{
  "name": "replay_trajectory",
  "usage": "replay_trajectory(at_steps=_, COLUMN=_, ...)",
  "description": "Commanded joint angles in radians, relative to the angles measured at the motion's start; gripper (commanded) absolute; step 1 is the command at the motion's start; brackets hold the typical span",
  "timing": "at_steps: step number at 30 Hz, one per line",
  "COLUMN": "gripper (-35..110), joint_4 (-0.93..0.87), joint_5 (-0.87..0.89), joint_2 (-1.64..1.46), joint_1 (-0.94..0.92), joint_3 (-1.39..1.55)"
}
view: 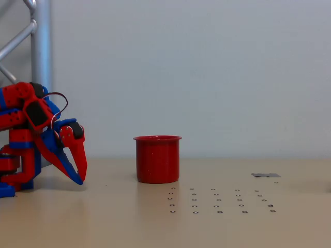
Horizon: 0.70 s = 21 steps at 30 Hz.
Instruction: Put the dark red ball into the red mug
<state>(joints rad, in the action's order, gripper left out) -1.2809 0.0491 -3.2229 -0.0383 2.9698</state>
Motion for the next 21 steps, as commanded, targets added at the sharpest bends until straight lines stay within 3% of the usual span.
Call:
replay_trajectory(at_steps=1, gripper=-2, joint_4=0.018, joint_5=-0.011, joint_2=-0.072, joint_1=-0.008, joint_3=0.017)
replay_trajectory(at_steps=21, gripper=-2, joint_4=0.018, joint_5=-0.021, joint_2=-0.074, joint_1=0.002, joint_3=0.017)
